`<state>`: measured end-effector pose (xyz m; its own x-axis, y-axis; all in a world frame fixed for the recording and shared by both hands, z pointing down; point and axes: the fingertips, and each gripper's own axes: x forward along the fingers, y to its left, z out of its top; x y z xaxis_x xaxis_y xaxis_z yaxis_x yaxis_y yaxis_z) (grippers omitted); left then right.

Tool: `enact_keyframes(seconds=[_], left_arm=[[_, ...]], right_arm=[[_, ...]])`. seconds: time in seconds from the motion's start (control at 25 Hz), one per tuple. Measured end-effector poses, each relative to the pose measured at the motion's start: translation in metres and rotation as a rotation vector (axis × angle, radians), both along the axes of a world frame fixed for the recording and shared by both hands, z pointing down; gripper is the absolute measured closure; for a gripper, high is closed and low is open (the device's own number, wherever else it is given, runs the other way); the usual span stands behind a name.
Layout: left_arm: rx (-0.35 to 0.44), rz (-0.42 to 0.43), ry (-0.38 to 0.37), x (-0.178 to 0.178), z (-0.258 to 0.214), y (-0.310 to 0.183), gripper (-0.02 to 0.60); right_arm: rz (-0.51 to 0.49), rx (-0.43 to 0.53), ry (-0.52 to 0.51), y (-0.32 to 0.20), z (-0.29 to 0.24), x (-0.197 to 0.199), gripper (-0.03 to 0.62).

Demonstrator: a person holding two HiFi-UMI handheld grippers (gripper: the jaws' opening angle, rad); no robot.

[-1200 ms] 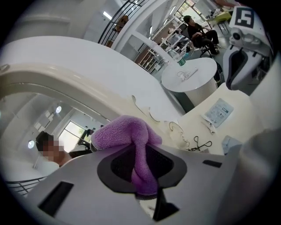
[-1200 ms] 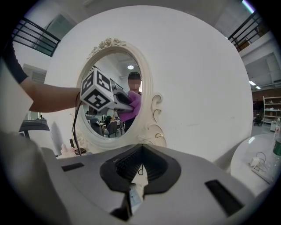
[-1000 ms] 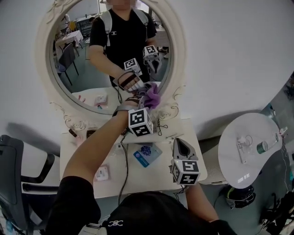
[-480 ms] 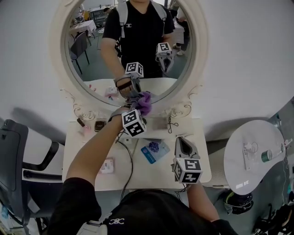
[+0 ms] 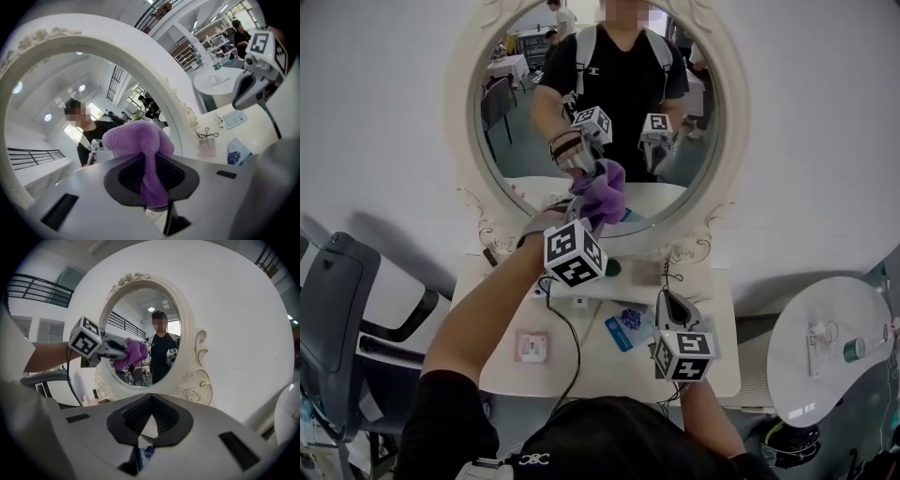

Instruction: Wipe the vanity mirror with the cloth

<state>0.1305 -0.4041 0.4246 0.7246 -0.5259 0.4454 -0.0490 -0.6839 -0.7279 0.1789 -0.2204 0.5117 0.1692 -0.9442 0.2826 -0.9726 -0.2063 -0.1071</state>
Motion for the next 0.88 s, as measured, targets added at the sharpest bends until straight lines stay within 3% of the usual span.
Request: enact_keyframes(seconds=[0.24,0.4,0.6,0.88], left_arm=[[0.276,-0.015,0.107,0.003,-0.161,-0.004,0.509],[0.416,0.001,0.165,0.015,-0.260,0.010,0.509],[0.442,0.013,0.202,0.037,-0.331,0.016,0.509],[0.417,0.034,0.256,0.053,-0.324,0.009,0.509]], right_arm=[[-0.037,0.034,-0.002,-0.016,-0.009,-0.011,0.585],[-0.025,0.060,-0.012,-0.017,-0.016,-0.007,0.585],[0.019,0.092,-0.016,-0.010,-0.024,0.011,0.585],[0.085,0.099,-0.051,0.006,-0.023,0.038,0.585]])
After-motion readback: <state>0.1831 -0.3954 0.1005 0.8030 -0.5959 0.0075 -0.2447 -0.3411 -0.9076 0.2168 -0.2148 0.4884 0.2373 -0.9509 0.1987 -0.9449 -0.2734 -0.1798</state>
